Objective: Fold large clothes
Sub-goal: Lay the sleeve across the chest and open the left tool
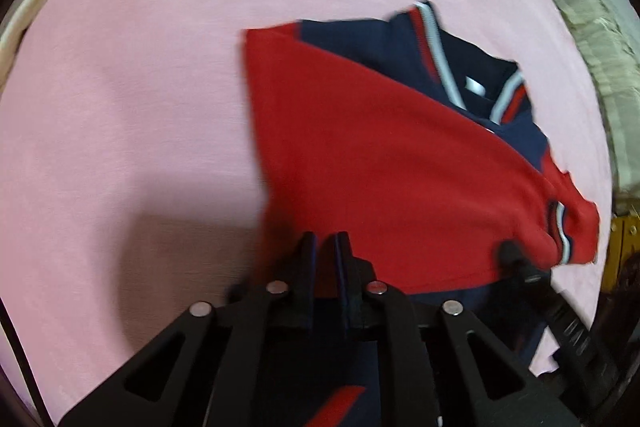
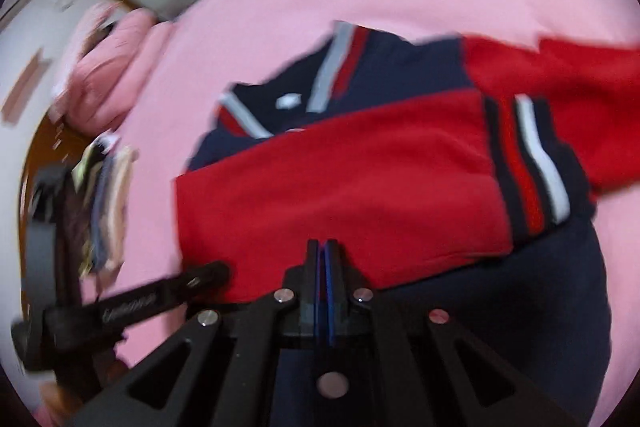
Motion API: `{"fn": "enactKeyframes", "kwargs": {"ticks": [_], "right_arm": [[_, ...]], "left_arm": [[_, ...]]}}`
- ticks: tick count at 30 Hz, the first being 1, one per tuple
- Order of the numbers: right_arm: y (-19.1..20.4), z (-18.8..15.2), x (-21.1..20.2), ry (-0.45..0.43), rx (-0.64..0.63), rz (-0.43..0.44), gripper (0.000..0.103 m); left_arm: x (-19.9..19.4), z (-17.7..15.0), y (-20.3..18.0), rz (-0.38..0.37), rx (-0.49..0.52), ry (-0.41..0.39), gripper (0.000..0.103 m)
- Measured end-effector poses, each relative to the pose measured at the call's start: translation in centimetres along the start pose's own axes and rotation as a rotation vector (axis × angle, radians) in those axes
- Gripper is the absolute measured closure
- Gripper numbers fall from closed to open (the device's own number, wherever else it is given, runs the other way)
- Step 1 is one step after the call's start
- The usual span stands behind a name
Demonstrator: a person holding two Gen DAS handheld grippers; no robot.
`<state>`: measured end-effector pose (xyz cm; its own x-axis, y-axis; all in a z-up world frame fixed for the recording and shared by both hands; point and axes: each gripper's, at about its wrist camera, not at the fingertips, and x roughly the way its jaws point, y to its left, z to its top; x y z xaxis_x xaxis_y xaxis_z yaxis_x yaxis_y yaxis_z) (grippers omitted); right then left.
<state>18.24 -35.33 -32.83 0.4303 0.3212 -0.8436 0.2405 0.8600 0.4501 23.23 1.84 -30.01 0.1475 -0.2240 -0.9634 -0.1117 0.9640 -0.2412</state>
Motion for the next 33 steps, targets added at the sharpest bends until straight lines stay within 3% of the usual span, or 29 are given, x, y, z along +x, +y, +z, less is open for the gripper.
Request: {"fn": "enactKeyframes", "kwargs": {"ticks": [2,5,7,8,9,10,13,16,17,18,20,21,25,26,29,31,33], "right_arm": [[-2.6,0.6,-1.8,-0.084,0.073,-0.13,0.103],[-5.9,0.6,-4.0,-0.107,0.148,-0.093,0.103],[-5.3,0.2,-5.1,-0.133,0.098,-0.174,0.103],[-4.7,0.4,-5.8,-0.151,0.066,-0.274,0.103],[-4.3,0.3,-6.5,-0.162,0.055,-0.32,0.098],[-4.2,0.2,-7.3,-0.172,0.07,-0.325,0.098],[-4.8,-0.5,-8.8,-0.187,0.188,-0.244,0.098],[-5.9,-2.3,-9.7,-0.186,0.287,-0.202,0.098],[-6.3,-2.9,-9.7,-0.18,0.32,-0.185,0.098],[-6.9,-3.0,-10.0,-0.172,0.347,-0.169,0.098],[-7.9,-4.3,-9.6,-0.146,0.408,-0.123,0.098],[-8.4,-4.9,-9.6,-0.133,0.431,-0.107,0.098],[-10.2,-6.1,-9.3,-0.092,0.489,-0.051,0.095],[-10.6,-6.1,-9.5,-0.086,0.498,-0.023,0.093],[-11.5,-5.4,-10.3,-0.074,0.479,0.012,0.071],[-12.5,-4.7,-11.0,-0.077,0.457,0.015,0.052],[-14.2,-3.5,-11.8,-0.073,0.448,0.014,0.048]], "left_arm": [[0.1,0.2,1.0,-0.024,-0.021,0.01,0.099],[0.5,0.3,1.8,-0.077,-0.046,0.035,0.1],[0.5,0.5,1.7,-0.067,-0.016,0.043,0.1],[0.4,0.5,1.9,-0.062,-0.004,0.044,0.1],[0.3,0.4,1.6,-0.055,0.008,0.042,0.1],[0.2,0.3,1.4,-0.049,0.015,0.04,0.1],[0.9,0.4,-0.2,-0.028,0.036,0.047,0.1],[0.4,-0.4,-2.6,0.053,0.098,0.044,0.095],[0.1,-0.8,-3.5,0.073,0.121,0.04,0.082],[-0.2,-1.4,-4.6,0.077,0.143,0.033,0.058],[-0.7,-2.6,-6.5,0.075,0.17,0.009,0.021],[-0.9,-3.2,-7.4,0.073,0.182,-0.003,0.018],[-0.7,-6.0,-11.7,0.087,0.274,0.04,0.018],[-0.4,-6.7,-12.8,0.123,0.297,0.058,0.018],[0.2,-8.4,-15.1,0.218,0.324,0.075,0.018],[0.5,-9.3,-16.6,0.252,0.325,0.091,0.018],[0.6,-10.0,-18.4,0.269,0.31,0.104,0.018]]}}
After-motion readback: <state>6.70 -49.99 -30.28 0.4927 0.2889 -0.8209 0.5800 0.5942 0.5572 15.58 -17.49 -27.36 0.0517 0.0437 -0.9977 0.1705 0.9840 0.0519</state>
